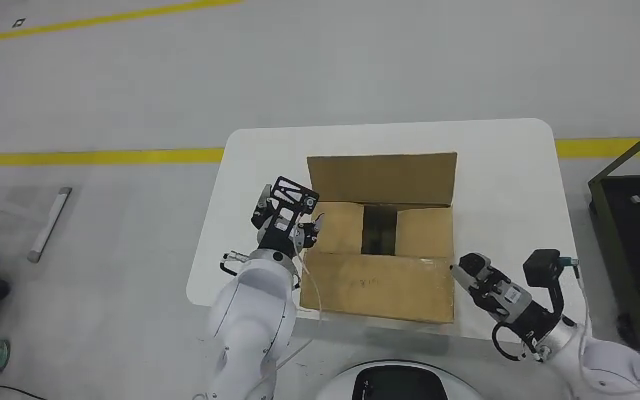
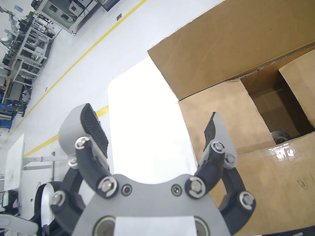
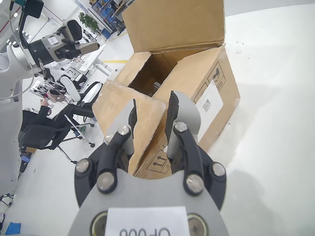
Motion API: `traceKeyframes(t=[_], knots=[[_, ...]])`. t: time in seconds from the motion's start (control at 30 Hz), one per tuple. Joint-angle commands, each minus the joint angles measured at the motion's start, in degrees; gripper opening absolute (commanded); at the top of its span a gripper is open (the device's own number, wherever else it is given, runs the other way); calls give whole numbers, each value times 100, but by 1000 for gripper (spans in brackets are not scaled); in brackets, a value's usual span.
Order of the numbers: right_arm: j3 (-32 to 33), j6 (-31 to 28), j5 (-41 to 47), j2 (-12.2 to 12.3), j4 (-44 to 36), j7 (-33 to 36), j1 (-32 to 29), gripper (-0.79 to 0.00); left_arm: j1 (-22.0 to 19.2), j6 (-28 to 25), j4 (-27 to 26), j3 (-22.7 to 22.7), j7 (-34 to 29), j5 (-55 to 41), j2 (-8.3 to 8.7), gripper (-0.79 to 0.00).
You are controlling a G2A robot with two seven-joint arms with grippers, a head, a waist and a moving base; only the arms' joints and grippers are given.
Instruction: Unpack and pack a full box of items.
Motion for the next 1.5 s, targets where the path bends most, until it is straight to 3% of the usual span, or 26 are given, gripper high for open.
traceKeyframes(t=[0.0,0.4,0.5,0.53,0.6,0.63,0.67,1.07,1.33,1.47], knots=[[-33,45,-47,6,4,19,1,-480,0,0,0,0,0,0,0,0],[-420,385,-340,17,108,-83,163,-471,0,0,0,0,0,0,0,0],[-490,413,-416,26,112,-47,180,-499,0,0,0,0,0,0,0,0],[-492,429,-498,32,94,-11,189,-517,0,0,0,0,0,0,0,0],[-517,469,-525,37,84,-6,187,-662,0,0,0,0,0,0,0,0],[-520,476,-563,42,78,17,187,-770,0,0,0,0,0,0,0,0],[-517,497,-608,48,66,38,187,-785,0,0,0,0,0,0,0,0],[-363,561,-977,98,-196,-164,437,-785,0,0,0,0,0,0,0,0],[-158,259,-1881,124,-335,-1203,538,-785,3,23,-4,19,162,-18,3,0],[-95,15,-2433,138,-382,-1784,382,-785,-240,-66,27,208,97,63,-9,0]])
